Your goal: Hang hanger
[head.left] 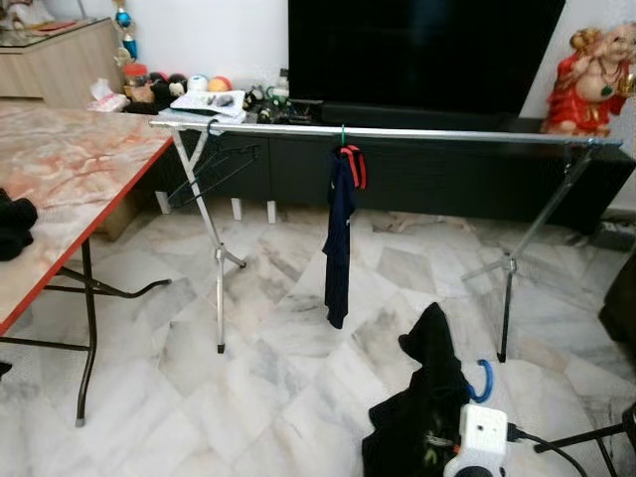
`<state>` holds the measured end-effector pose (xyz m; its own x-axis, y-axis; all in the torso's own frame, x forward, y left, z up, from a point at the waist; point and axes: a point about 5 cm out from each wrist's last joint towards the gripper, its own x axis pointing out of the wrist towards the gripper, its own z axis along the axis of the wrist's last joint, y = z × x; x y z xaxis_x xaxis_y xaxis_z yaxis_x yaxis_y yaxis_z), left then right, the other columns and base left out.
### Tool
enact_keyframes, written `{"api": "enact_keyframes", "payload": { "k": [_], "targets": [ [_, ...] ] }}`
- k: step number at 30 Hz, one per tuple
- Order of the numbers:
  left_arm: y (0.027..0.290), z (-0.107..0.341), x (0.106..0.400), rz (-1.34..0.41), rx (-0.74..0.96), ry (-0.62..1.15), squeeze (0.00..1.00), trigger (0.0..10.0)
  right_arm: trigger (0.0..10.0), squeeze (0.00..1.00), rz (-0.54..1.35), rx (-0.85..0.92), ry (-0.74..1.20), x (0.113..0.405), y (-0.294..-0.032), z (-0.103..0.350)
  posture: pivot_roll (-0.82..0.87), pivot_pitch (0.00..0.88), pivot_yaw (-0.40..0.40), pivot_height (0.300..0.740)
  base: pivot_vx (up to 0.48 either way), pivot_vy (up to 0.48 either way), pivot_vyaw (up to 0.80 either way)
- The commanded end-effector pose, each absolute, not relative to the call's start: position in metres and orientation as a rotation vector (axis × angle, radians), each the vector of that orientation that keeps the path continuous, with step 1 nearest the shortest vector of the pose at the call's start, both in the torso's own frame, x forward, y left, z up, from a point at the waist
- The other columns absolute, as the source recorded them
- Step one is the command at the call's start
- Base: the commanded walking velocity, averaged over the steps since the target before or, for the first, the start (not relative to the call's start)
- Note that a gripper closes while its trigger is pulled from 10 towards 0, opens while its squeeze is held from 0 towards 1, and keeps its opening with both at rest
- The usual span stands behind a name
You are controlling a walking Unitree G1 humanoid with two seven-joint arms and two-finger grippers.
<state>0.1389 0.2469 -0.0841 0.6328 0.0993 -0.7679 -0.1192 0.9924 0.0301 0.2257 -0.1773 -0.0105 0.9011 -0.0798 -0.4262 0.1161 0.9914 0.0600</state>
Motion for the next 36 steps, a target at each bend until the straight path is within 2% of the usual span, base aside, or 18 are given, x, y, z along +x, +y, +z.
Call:
{"api": "enact_keyframes", "payload": {
  "k": [1, 5, 28, 34, 36],
  "targets": [
    [0.244, -0.087, 0.134, 0.124, -0.036, 0.894, 0.0, 10.0, 10.0, 0.0, -0.12, 0.071, 0.411, 0.226, -0.186, -0.007, 0.08, 0.027, -0.008, 0.74, -0.285, 0.0, 0.0],
    [0.244, -0.087, 0.134, 0.127, -0.036, 0.894, 0.0, 10.0, 10.0, 0.0, -0.119, 0.069, 0.412, 0.226, -0.186, -0.006, 0.08, 0.028, -0.007, 0.74, -0.268, 0.0, 0.0],
    [0.24, -0.086, 0.137, 0.097, -0.017, 0.885, 0.0, 10.0, 10.0, 0.0, -0.097, 0.022, 0.446, 0.231, -0.187, -0.009, 0.07, 0.03, -0.009, 0.74, 0.0, 0.0, 0.0],
    [0.24, -0.077, 0.156, -0.001, 0.072, 0.813, 0.0, 10.0, 10.0, 0.0, -0.072, -0.051, 0.519, 0.238, -0.197, -0.012, 0.07, 0.034, -0.012, 0.74, 0.0, 0.0, 0.0],
    [0.24, -0.059, 0.187, -0.055, 0.117, 0.7, 0.0, 10.0, 10.0, 0.0, 0.012, -0.137, 0.57, 0.249, -0.202, -0.011, 0.07, 0.032, -0.008, 0.74, 0.0, 0.0, 0.0]
  ]
}}
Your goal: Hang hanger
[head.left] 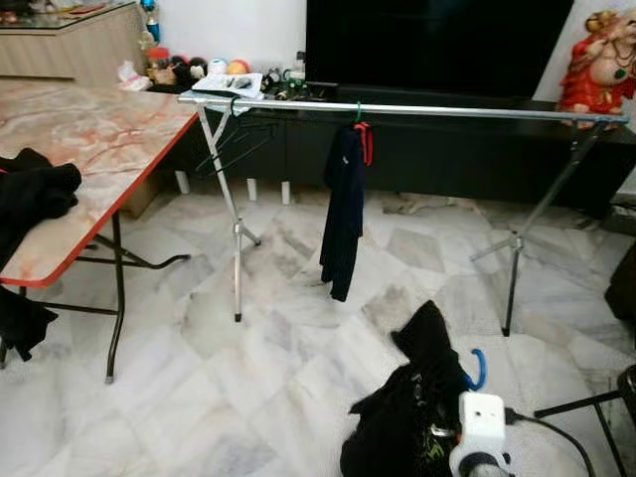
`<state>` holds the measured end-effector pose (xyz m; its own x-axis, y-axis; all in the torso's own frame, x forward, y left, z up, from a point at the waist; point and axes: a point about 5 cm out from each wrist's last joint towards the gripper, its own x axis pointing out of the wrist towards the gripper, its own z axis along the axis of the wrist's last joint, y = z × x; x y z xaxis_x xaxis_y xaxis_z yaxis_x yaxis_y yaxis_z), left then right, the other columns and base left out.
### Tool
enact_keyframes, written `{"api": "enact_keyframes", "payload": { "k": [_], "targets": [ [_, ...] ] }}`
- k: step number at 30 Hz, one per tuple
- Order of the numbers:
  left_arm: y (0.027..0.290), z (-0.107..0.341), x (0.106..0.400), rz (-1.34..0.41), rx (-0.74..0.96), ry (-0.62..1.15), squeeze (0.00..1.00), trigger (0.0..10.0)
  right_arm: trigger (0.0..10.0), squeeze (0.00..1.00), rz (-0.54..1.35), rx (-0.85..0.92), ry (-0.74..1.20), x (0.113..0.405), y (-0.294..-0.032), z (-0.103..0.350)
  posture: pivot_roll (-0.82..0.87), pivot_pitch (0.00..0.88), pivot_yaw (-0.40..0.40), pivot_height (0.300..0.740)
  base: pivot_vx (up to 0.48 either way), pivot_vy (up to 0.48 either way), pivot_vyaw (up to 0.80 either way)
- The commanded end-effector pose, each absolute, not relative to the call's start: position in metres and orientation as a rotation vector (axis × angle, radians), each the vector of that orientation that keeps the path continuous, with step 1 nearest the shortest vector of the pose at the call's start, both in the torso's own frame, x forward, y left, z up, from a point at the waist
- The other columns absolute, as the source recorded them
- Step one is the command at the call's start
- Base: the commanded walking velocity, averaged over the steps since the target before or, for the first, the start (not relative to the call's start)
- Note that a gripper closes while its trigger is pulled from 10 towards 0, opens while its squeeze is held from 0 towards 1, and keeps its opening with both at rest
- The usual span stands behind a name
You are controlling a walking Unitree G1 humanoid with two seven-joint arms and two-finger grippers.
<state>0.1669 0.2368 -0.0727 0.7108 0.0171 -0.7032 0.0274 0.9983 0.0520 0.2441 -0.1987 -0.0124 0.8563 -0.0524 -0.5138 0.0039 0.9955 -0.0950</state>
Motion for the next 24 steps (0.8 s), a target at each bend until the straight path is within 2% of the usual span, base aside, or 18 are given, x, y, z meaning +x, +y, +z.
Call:
{"api": "enact_keyframes", "payload": {
  "k": [1, 3, 7, 11, 14, 15, 16, 17, 21, 24],
  "targets": [
    [0.24, -0.059, 0.187, -0.055, 0.117, 0.7, 0.0, 10.0, 10.0, 0.0, 0.012, -0.137, 0.57, 0.249, -0.202, -0.011, 0.07, 0.032, -0.008, 0.74, 0.0, 0.0, 0.0],
    [0.235, -0.043, 0.213, -0.142, 0.181, 0.603, 0.0, 10.0, 10.0, 0.0, 0.113, -0.187, 0.592, 0.261, -0.203, -0.006, 0.07, 0.033, -0.008, 0.74, 0.0, 0.0, 0.0],
    [0.226, -0.032, 0.227, -0.227, 0.216, 0.538, 0.0, 10.0, 10.0, 0.0, 0.218, -0.256, 0.595, 0.271, -0.202, 0.0, 0.07, 0.033, -0.005, 0.74, 0.0, 0.0, 0.0],
    [0.207, -0.02, 0.242, -0.444, 0.331, 0.475, 0.0, 10.0, 10.0, 0.0, 0.444, -0.382, 0.616, 0.278, -0.198, 0.007, 0.07, 0.033, -0.009, 0.74, 0.0, 0.0, 0.0],
    [0.202, -0.016, 0.246, -0.539, 0.406, 0.461, 0.0, 10.0, 10.0, 0.0, 0.581, -0.437, 0.634, 0.279, -0.194, 0.008, 0.07, 0.036, -0.01, 0.74, 0.0, 0.0, 0.0],
    [0.199, -0.014, 0.248, -0.592, 0.447, 0.458, 0.0, 10.0, 10.0, 0.0, 0.706, -0.471, 0.651, 0.275, -0.191, 0.009, 0.07, 0.038, -0.014, 0.74, 0.0, 0.0, 0.0],
    [0.199, -0.014, 0.248, -0.592, 0.447, 0.458, 0.0, 10.0, 10.0, 0.0, 0.706, -0.471, 0.651, 0.275, -0.191, 0.009, 0.07, 0.038, -0.014, 0.74, 0.0, 0.0, 0.0],
    [0.198, -0.012, 0.25, -0.639, 0.485, 0.457, 0.0, 10.0, 10.0, 0.0, 0.814, -0.512, 0.665, 0.272, -0.189, 0.01, 0.07, 0.038, -0.014, 0.74, 0.0, 0.0, 0.0],
    [0.195, -0.01, 0.252, -0.692, 0.546, 0.457, 0.0, 10.0, 10.0, 0.0, 0.935, -0.587, 0.692, 0.268, -0.191, 0.012, 0.07, 0.043, -0.019, 0.74, 0.0, 0.0, 0.0],
    [0.189, -0.01, 0.255, -0.715, 0.564, 0.452, 0.0, 10.0, 10.0, 0.0, 1.072, -0.57, 0.671, 0.265, -0.185, 0.02, 0.07, 0.051, -0.026, 0.74, 0.0, 0.0, 0.0]
  ]
}}
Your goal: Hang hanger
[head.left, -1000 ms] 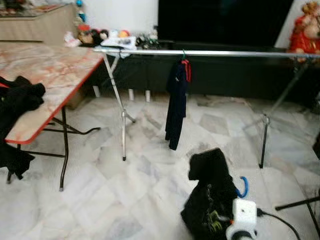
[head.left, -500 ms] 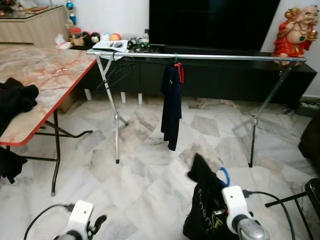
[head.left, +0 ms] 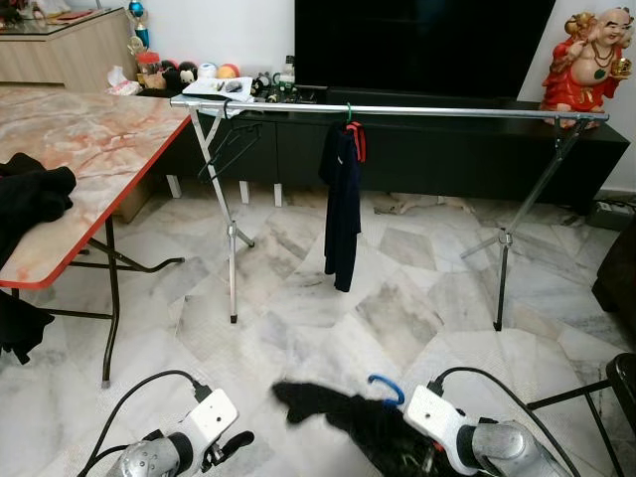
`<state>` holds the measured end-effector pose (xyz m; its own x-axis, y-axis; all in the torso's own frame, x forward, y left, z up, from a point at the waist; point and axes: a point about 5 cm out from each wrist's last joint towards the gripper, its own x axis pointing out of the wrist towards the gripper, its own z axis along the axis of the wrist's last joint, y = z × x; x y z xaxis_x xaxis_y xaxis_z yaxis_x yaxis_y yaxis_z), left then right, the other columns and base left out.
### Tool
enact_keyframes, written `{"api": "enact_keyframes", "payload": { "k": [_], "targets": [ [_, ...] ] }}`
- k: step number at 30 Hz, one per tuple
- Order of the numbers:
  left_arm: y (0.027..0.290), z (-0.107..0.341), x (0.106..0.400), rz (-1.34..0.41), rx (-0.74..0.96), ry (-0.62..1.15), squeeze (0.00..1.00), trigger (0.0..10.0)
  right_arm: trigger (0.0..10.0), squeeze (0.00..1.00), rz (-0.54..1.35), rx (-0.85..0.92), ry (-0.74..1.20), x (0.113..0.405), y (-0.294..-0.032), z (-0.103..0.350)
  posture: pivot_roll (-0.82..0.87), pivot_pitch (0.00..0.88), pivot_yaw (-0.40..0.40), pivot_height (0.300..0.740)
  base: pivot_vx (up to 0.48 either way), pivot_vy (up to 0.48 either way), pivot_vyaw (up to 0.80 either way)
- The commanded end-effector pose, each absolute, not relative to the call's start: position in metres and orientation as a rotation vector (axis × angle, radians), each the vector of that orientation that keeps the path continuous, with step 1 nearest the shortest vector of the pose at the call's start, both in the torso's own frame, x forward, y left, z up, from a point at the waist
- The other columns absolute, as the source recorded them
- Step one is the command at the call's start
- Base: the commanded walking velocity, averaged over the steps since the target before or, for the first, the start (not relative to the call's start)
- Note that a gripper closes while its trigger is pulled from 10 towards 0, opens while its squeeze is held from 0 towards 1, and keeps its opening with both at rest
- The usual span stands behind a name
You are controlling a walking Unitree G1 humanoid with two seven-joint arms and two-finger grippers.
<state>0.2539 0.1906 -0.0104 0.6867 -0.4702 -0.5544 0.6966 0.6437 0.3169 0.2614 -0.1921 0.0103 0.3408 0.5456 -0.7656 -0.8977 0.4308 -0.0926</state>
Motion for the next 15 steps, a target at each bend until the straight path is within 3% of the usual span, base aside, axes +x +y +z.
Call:
{"api": "enact_keyframes", "payload": {
  "k": [1, 15],
  "targets": [
    [0.189, -0.01, 0.255, -0.715, 0.564, 0.452, 0.0, 10.0, 10.0, 0.0, 1.072, -0.57, 0.671, 0.265, -0.185, 0.02, 0.07, 0.051, -0.026, 0.74, 0.0, 0.0, 0.0],
    [0.167, -0.004, 0.268, -0.817, 0.587, 0.437, 0.0, 10.0, 10.0, 0.0, 1.203, -0.618, 0.562, 0.268, -0.172, 0.049, 0.05, 0.062, -0.02, 0.74, 0.0, 0.0, 0.0]
  ]
}}
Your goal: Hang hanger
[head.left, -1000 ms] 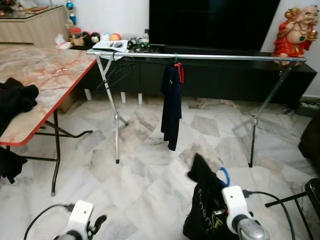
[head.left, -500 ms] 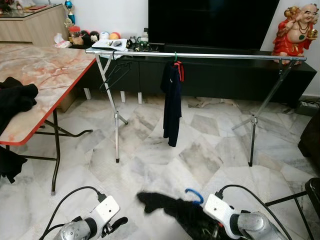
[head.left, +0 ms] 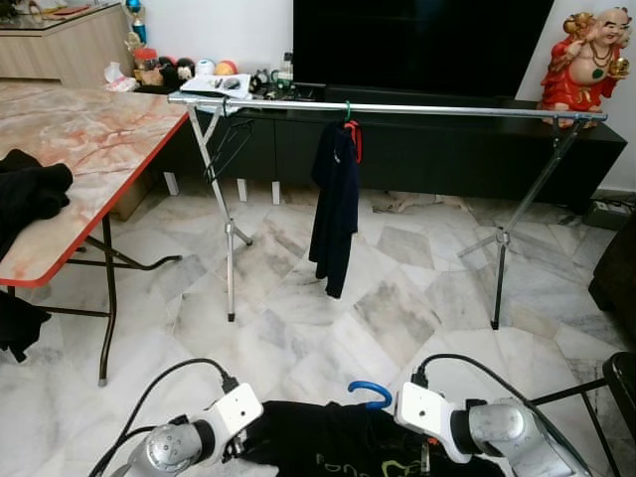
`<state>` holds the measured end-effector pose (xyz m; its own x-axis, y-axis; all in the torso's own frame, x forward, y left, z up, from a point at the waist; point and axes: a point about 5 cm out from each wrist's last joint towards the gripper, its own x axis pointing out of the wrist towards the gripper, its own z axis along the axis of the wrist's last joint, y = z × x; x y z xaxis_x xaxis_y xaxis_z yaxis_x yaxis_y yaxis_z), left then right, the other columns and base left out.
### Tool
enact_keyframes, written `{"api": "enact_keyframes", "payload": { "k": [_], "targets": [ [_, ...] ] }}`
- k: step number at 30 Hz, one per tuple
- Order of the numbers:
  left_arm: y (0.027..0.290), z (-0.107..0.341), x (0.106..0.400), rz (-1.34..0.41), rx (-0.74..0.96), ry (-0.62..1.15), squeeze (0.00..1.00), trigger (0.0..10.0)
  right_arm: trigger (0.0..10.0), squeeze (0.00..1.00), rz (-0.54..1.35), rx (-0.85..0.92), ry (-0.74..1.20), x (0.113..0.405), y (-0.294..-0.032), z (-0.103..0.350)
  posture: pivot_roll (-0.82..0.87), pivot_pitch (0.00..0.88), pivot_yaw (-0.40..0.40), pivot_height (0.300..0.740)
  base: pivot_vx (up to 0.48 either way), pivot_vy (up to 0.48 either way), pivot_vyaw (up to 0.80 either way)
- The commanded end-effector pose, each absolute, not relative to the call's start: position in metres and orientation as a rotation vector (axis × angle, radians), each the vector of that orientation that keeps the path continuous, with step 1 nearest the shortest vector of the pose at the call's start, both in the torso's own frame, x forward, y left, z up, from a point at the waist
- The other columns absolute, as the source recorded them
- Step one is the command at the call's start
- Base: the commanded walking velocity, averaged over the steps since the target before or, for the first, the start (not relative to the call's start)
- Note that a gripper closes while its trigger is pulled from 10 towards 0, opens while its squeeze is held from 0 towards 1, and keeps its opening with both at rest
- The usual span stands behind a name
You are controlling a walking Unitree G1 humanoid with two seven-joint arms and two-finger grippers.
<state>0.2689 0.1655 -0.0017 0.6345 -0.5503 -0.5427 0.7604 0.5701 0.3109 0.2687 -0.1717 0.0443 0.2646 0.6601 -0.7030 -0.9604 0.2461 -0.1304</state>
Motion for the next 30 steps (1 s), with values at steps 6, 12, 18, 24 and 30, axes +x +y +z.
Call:
{"api": "enact_keyframes", "payload": {
  "k": [6, 12, 18, 24, 30],
  "targets": [
    [0.168, -0.002, 0.271, -0.813, 0.599, 0.44, 0.0, 10.0, 10.0, 0.0, 1.234, -0.607, 0.521, 0.265, -0.167, 0.06, 0.04, 0.063, -0.016, 0.74, 0.0, 0.0, 0.0],
    [0.169, -0.005, 0.269, -0.819, 0.593, 0.462, 0.0, 10.0, 10.0, 0.0, 1.22, -0.609, 0.512, 0.266, -0.169, 0.063, 0.04, 0.057, -0.014, 0.74, 0.0, 0.0, 0.0],
    [0.174, -0.009, 0.265, -0.804, 0.574, 0.496, 0.0, 10.0, 10.0, 0.0, 1.203, -0.606, 0.493, 0.268, -0.17, 0.069, 0.03, 0.047, -0.01, 0.74, 0.0, 0.0, 0.0],
    [0.179, -0.012, 0.263, -0.775, 0.542, 0.525, 0.0, 6.9, 10.0, 0.0, 1.192, -0.603, 0.475, 0.269, -0.171, 0.074, 0.03, 0.041, -0.01, 0.74, 0.0, 0.0, 0.0],
    [0.18, -0.012, 0.263, -0.755, 0.515, 0.524, 0.0, 0.0, 10.0, 0.0, 1.187, -0.588, 0.464, 0.269, -0.17, 0.076, 0.02, 0.031, -0.007, 0.74, 0.0, 0.0, 0.0]
  ]
}}
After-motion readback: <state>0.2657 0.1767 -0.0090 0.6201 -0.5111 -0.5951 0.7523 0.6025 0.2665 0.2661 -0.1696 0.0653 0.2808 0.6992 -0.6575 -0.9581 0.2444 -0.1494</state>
